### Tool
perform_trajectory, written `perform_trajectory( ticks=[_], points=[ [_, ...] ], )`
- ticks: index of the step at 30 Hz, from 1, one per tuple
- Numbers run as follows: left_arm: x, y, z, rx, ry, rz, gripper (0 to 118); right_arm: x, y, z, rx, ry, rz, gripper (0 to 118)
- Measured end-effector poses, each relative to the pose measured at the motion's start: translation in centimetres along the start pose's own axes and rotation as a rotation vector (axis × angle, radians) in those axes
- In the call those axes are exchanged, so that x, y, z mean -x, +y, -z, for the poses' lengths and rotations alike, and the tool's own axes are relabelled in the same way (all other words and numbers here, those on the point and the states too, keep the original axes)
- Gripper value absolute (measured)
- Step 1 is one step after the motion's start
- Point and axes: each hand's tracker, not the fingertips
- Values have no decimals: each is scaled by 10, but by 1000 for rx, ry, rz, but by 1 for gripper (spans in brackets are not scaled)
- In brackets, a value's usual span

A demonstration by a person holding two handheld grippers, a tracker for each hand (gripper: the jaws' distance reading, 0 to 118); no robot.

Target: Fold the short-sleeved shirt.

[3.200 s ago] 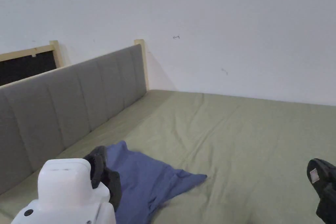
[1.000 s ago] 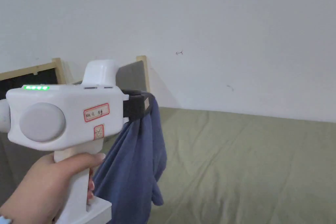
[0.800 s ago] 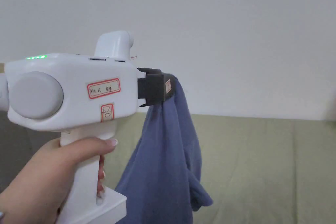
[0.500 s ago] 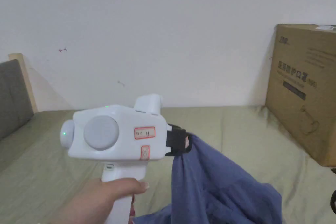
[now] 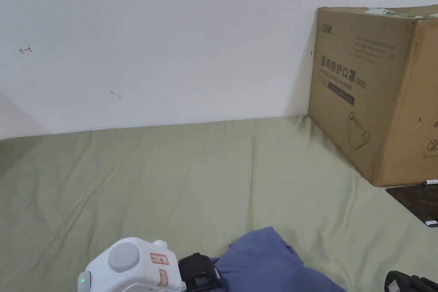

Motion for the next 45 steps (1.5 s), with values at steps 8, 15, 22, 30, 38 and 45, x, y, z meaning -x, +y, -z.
perform_trajectory(
  ticks=[8,15,22,30,38,45],
  points=[
    [-43,-42,-156,-602,110,469,100,31,18,-11,-82,63,-52,0],
    [-23,-156,-243,-1216,187,517,0,58,13,-40,-312,100,-97,0],
    [7,-199,-236,-1192,262,469,0,70,-10,-60,-442,57,-184,0],
    [8,-190,-230,-1137,295,477,0,71,-9,-58,-403,70,-208,0],
    [41,14,-170,-340,169,304,0,74,-5,-36,-259,167,-223,0],
    [112,73,-64,-138,359,184,112,75,-21,-9,-154,168,-275,0]
  ],
)
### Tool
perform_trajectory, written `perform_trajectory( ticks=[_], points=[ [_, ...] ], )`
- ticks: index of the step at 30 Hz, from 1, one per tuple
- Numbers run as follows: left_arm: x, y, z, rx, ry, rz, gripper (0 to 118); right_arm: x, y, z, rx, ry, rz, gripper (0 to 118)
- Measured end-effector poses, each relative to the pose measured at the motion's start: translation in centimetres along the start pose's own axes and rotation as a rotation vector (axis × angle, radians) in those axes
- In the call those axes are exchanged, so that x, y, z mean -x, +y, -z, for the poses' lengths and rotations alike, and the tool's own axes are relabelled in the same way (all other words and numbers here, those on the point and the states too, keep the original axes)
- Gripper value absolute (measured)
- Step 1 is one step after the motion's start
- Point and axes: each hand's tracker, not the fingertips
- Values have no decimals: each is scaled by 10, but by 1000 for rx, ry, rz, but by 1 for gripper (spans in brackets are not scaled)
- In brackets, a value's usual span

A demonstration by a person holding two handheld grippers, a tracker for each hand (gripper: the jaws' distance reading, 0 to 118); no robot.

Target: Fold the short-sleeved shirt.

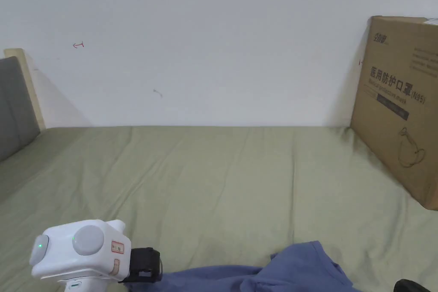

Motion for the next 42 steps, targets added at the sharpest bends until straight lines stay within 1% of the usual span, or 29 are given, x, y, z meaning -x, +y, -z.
perform_trajectory(
  ticks=[4,6,7,8,9,10,11,12,13,15,16,18,19,21,22,23,24,25,26,28,31,32,33,34,35,36,37,39,42],
  points=[
    [-4,2,51,17,7,4,112,-5,-7,15,59,-19,-14,0],
    [-7,-6,72,31,26,12,110,-10,-7,23,88,-38,2,0],
    [-18,-16,76,29,113,51,109,-14,-7,26,99,-49,24,0],
    [-34,-24,72,-31,174,151,102,-18,-6,30,109,-62,47,0],
    [-47,-31,63,-94,206,211,87,-22,-5,34,116,-71,62,0],
    [-59,-43,48,-145,189,254,64,-27,-3,40,128,-76,76,0],
    [-70,-51,39,-177,185,292,15,-33,-1,46,147,-77,93,0],
    [-77,-59,32,-204,166,323,5,-38,1,55,181,-69,111,0],
    [-78,-67,23,-216,134,341,5,-44,3,67,222,-43,132,0],
    [-79,-78,1,-257,-52,322,5,-53,11,90,282,-29,155,0],
    [-82,-84,-11,-285,-69,320,5,-57,18,106,324,-5,152,0],
    [-75,-92,-34,-366,-14,310,5,-64,30,137,366,22,158,0],
    [-71,-96,-45,-395,-26,292,5,-65,36,156,390,11,143,7],
    [-62,-101,-61,-435,-65,230,5,-68,46,197,479,2,129,96],
    [-53,-101,-66,-453,-72,190,5,-71,50,223,568,-8,135,118],
    [-48,-102,-70,-457,-93,163,5,-73,46,249,690,-10,157,118],
    [-44,-102,-72,-454,-111,138,5,-77,39,272,769,2,190,118],
    [-41,-101,-73,-436,-111,129,5,-79,32,290,800,0,228,118],
    [-41,-99,-71,-427,-104,124,5,-80,23,306,854,-28,243,118],
    [-37,-100,-69,-412,-97,114,5,-82,2,341,952,-97,226,118],
    [-34,-100,-61,-394,-77,114,5,-80,-20,365,965,-167,158,114],
    [-32,-100,-59,-383,-71,110,5,-78,-26,370,1002,-145,150,108],
    [-29,-100,-56,-367,-67,105,5,-76,-31,373,1045,-102,148,99],
    [-29,-99,-53,-353,-67,97,5,-73,-33,371,1055,-64,153,83],
    [-26,-99,-50,-341,-67,90,5,-68,-27,361,1020,-85,105,64],
    [-24,-98,-49,-332,-70,87,5,-65,-22,357,984,-91,50,40],
    [-21,-98,-47,-324,-75,84,5,-64,-15,354,981,-24,42,16],
    [-18,-98,-46,-319,-67,65,5,-62,-1,338,919,-26,24,15],
    [-16,-98,-54,-319,-84,29,5,-65,25,308,802,23,24,15]
  ],
)
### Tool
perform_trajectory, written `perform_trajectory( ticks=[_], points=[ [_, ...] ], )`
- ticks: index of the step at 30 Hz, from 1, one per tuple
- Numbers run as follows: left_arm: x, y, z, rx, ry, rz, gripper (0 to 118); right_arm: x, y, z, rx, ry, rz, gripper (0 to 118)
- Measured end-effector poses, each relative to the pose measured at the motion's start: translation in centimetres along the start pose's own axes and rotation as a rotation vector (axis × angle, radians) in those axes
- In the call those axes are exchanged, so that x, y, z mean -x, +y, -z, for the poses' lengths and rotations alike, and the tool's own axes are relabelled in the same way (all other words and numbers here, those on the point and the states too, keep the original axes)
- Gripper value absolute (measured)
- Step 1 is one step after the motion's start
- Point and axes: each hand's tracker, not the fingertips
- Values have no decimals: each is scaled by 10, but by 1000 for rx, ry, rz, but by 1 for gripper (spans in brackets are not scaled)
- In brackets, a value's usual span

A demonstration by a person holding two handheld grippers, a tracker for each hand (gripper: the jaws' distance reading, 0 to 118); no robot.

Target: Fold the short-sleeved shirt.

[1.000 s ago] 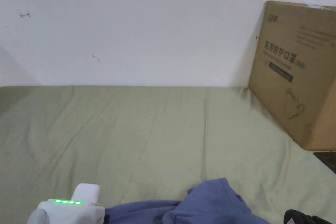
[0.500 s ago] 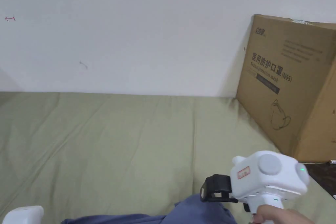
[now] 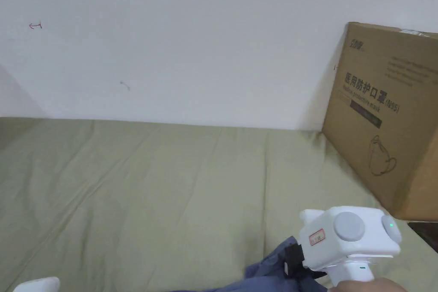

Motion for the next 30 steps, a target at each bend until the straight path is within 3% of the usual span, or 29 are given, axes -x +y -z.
perform_trajectory(
  ticks=[6,13,21,30],
  points=[
    [-3,36,-50,-147,-17,-7,5,-4,-23,-114,-243,139,25,15],
    [-29,107,-126,-339,-58,60,5,-17,-24,-219,-444,203,58,15],
    [-64,185,-164,-477,-67,118,5,-15,6,-278,-571,111,26,15],
    [-99,267,-150,-549,-23,154,5,-14,84,-303,-678,-17,2,15]
  ],
)
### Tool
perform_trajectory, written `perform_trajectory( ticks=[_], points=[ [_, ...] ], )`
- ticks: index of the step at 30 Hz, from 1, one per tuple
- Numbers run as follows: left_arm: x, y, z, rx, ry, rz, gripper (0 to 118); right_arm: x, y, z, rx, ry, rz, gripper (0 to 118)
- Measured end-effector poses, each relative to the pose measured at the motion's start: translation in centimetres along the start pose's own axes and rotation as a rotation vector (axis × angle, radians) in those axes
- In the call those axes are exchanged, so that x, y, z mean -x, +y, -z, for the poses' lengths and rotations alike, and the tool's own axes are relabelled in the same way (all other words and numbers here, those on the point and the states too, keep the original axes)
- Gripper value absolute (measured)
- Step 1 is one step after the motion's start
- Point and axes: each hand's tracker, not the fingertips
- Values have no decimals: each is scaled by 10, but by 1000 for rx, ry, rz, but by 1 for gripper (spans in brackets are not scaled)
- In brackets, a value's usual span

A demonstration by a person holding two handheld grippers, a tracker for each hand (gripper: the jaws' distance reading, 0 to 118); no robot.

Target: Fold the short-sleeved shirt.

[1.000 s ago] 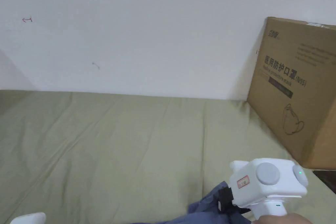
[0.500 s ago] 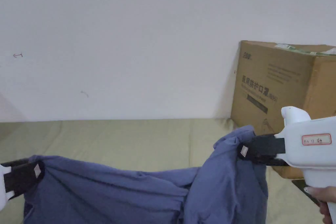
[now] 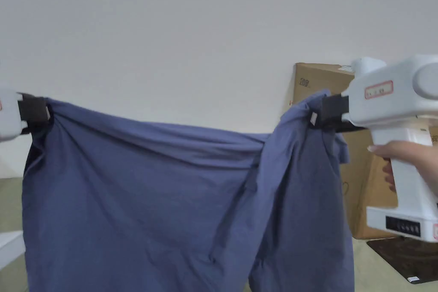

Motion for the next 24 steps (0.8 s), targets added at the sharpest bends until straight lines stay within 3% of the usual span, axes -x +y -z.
perform_trajectory(
  ticks=[7,12,17,19,22,24],
  points=[
    [-15,34,45,-150,117,49,5,17,48,46,-88,-56,-103,15],
    [-17,14,66,-162,146,67,5,25,33,91,-90,-131,-185,15],
    [-4,-70,67,-67,197,10,5,29,-49,132,-44,-165,-213,15],
    [3,-117,62,23,201,-12,5,27,-103,142,59,-109,-233,15],
    [12,-189,48,224,70,-44,5,23,-188,145,273,-93,-269,15],
    [11,-233,33,380,33,-37,5,10,-239,139,364,-66,-229,15]
  ],
)
